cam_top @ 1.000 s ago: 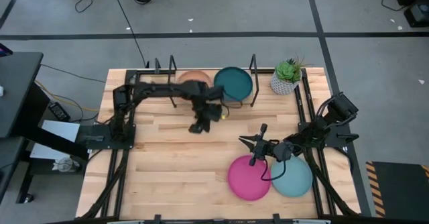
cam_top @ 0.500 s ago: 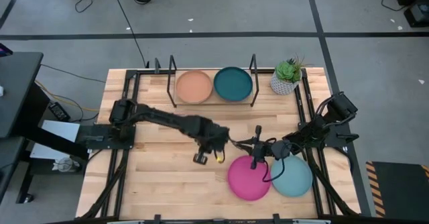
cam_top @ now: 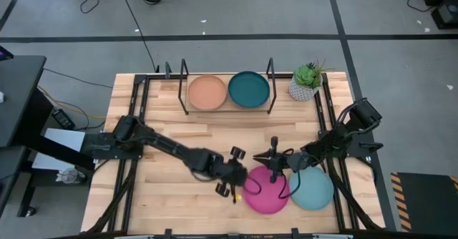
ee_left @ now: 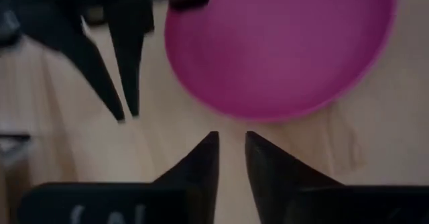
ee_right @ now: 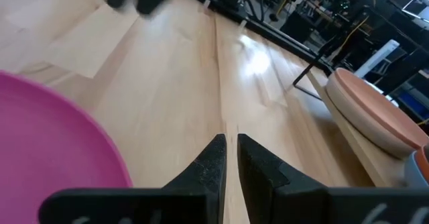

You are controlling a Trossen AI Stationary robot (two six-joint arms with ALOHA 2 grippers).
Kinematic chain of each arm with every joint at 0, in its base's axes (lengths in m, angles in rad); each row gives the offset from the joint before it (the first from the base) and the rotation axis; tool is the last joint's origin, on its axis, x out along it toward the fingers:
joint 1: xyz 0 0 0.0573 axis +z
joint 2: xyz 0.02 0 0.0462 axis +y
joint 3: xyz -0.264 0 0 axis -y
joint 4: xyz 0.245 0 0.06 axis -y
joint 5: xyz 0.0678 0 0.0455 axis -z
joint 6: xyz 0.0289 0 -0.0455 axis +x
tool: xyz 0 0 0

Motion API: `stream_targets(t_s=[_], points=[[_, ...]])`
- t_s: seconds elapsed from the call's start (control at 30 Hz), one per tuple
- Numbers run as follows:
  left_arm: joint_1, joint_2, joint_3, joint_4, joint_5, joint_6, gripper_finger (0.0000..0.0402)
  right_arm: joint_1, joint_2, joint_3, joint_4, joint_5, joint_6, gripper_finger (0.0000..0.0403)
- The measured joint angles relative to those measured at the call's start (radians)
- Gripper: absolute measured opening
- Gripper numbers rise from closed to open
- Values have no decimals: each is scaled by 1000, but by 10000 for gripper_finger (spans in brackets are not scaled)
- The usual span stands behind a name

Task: Place and stack plates onto a shelf
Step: Stack the pink plate on top of the the green plate on the shelf

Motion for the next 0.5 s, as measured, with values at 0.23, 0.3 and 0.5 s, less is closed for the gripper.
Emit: stream_targets(t_s=[0.23,0.3,0.5], points=[[-59,16,2,115,-47,30,158,12,0,0,-20,0,18,50],[-75,30,-1,116,-46,31,174,14,0,0,-19,0,20,51],[-118,94,1,183,-43,90,187,14,-1,-12,-11,1,38,50]])
